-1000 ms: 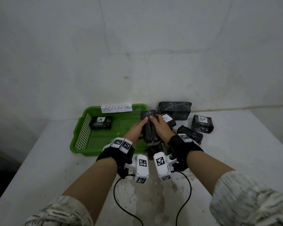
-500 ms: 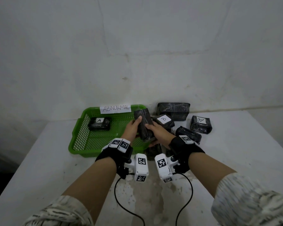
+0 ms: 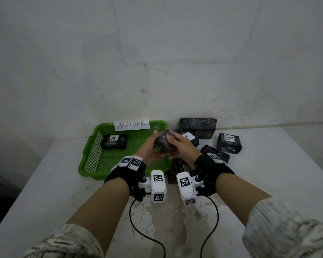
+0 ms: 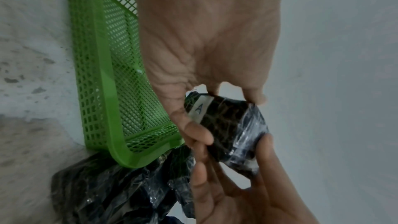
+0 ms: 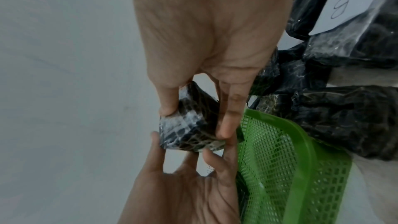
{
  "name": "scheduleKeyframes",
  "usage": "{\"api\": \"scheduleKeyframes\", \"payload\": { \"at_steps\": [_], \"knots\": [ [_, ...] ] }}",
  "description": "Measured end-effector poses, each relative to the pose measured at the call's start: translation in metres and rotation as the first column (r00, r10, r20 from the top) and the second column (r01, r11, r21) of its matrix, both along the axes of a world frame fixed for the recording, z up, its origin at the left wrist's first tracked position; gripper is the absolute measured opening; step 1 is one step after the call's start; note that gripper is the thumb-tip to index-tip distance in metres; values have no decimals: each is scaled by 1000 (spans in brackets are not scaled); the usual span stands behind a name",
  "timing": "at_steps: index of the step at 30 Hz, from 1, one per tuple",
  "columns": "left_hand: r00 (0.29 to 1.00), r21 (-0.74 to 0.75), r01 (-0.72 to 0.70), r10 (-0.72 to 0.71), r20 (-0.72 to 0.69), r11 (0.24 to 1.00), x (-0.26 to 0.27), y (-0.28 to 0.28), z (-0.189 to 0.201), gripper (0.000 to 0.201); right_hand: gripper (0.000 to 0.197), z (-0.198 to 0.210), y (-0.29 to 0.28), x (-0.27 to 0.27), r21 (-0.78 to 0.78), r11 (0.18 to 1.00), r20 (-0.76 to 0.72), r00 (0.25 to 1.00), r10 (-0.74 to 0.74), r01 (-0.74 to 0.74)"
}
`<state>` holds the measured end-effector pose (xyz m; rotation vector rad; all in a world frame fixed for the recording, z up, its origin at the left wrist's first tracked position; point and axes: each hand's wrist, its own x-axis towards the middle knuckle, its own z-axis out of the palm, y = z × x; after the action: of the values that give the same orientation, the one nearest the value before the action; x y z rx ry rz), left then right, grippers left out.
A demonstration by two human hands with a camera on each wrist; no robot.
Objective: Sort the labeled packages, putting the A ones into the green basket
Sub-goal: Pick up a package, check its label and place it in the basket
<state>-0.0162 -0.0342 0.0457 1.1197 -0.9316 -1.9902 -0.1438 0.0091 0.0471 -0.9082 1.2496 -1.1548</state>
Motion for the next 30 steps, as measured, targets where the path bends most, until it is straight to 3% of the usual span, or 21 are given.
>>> {"api": "scheduleKeyframes", "payload": {
  "at_steps": [3,8,17,25,30],
  "knots": [
    [996,-56,82,-83,-21,995,3,3,0,55,42,-2,-2,-2,-9,999,61,998,-31,31],
    [993,-48,52,-57,-104,997,8,-1,-2,42,41,2,0,-1,7,1000,83,996,17,-17],
    [999,-105,-44,45,4,993,6,-5,-10,47,39,0,-3,3,-20,1000,79,997,9,-8],
    [997,-112,73,-74,-5,991,11,-1,-7,34,47,-1,-3,4,4,999,65,997,50,-51],
    [999,-113,30,-26,33,993,12,-3,-9,54,55,-2,-2,1,-4,995,28,994,104,-104]
  ]
}}
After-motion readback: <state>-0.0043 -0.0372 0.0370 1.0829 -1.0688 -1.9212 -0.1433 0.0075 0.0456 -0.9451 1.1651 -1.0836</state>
